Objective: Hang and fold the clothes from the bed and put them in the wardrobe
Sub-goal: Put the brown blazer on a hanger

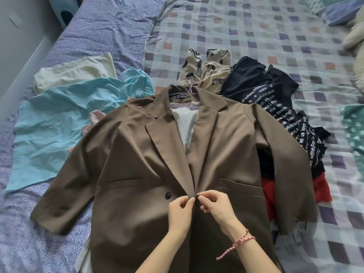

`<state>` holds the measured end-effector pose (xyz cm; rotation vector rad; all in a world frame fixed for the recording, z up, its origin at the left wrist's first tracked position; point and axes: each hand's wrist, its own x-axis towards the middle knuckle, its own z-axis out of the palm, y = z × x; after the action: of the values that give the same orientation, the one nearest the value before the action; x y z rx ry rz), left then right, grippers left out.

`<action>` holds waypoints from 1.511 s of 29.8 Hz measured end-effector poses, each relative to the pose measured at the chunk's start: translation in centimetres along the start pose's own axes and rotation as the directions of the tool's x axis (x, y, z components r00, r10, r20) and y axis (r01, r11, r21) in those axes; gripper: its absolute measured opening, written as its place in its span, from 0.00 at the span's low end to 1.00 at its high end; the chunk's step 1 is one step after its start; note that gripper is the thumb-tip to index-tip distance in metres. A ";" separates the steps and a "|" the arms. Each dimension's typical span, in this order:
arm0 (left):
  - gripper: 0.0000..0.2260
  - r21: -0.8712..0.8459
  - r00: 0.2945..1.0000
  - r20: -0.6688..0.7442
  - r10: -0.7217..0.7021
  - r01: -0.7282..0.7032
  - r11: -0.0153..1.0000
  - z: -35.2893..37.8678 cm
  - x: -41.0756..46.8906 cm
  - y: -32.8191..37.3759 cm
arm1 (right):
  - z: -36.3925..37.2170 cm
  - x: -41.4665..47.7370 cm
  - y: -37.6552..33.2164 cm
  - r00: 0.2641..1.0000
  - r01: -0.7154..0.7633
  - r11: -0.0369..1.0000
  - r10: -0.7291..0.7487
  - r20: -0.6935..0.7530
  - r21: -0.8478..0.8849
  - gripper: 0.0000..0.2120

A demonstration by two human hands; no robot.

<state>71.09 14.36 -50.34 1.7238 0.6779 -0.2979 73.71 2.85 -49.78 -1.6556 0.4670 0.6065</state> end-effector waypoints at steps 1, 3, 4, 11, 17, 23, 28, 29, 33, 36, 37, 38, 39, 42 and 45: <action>0.16 -0.005 0.999 0.032 -0.027 0.027 1.000 0.0 -0.1 0.2 | 0.1 -0.2 0.1 1.000 -0.008 1.000 0.008 -0.014 0.030 0.05; 0.14 -0.063 0.990 0.078 -0.116 0.121 0.991 -0.1 -0.1 0.6 | 0.4 -0.4 0.2 0.999 -0.023 0.998 0.026 -0.043 0.063 0.04; 0.14 -0.131 0.978 0.102 -0.184 0.196 0.972 -0.4 0.1 0.8 | 0.7 -0.5 0.1 0.998 -0.031 0.997 0.035 -0.056 0.073 0.03; 0.09 -0.522 0.829 0.334 -0.447 0.558 0.645 -1.4 0.7 1.5 | 0.6 -0.4 -0.7 0.998 -0.020 0.997 0.024 -0.063 0.070 0.05; 0.04 -0.590 0.741 0.417 -0.526 0.661 0.464 -1.5 0.5 1.6 | 0.5 0.0 -0.9 0.999 -0.009 0.999 0.008 -0.036 -0.045 0.08; 0.05 -0.569 0.727 0.410 -0.551 0.676 0.469 -1.4 0.6 1.8 | 0.7 0.0 -0.9 0.998 0.025 0.985 -0.034 -0.049 -0.173 0.13; 0.05 -0.594 0.716 0.408 -0.566 0.680 0.430 -1.3 0.7 2.1 | 0.6 -0.1 -1.1 0.996 0.045 0.965 -0.062 -0.059 -0.259 0.08; 0.05 -0.611 0.713 0.415 -0.565 0.678 0.408 -1.2 0.7 2.2 | 0.6 0.0 -1.4 0.997 0.054 0.956 -0.069 -0.045 -0.290 0.07; 0.05 -0.604 0.740 0.396 -0.543 0.656 0.453 -1.2 0.9 2.5 | 0.1 0.5 -2.2 0.999 0.039 0.956 -0.045 -0.012 -0.291 0.10; 0.04 -0.483 0.812 0.358 -0.461 0.584 0.653 -1.3 1.8 2.3 | -0.4 0.9 -2.0 1.000 -0.003 0.978 -0.003 -0.025 -0.210 0.10; 0.04 -0.433 0.836 0.352 -0.422 0.545 0.718 -1.4 1.9 2.3 | -0.4 0.8 -1.8 1.000 -0.009 0.985 0.004 -0.028 -0.170 0.10; 0.04 -0.382 0.857 0.348 -0.380 0.500 0.777 -1.4 1.9 2.1 | -0.4 0.7 -1.6 0.999 -0.015 0.992 0.010 -0.035 -0.128 0.10; 0.04 -0.332 0.874 0.345 -0.341 0.454 0.827 -1.4 2.0 2.1 | -0.4 0.7 -1.4 0.999 -0.017 0.996 0.013 -0.044 -0.091 0.09; 0.07 -0.204 0.893 0.352 -0.279 0.365 0.909 -1.3 2.0 2.3 | -0.2 0.4 -0.9 0.998 -0.013 0.999 0.010 -0.065 -0.043 0.08; 0.12 -0.047 0.917 0.328 -0.228 0.257 0.965 -1.1 2.2 2.3 | 0.2 0.2 -0.5 0.995 -0.002 0.996 -0.007 -0.101 -0.092 0.08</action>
<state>74.02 15.75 -49.36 1.4614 0.6530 -0.6961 74.12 3.09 -49.51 -1.7802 0.5170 0.5508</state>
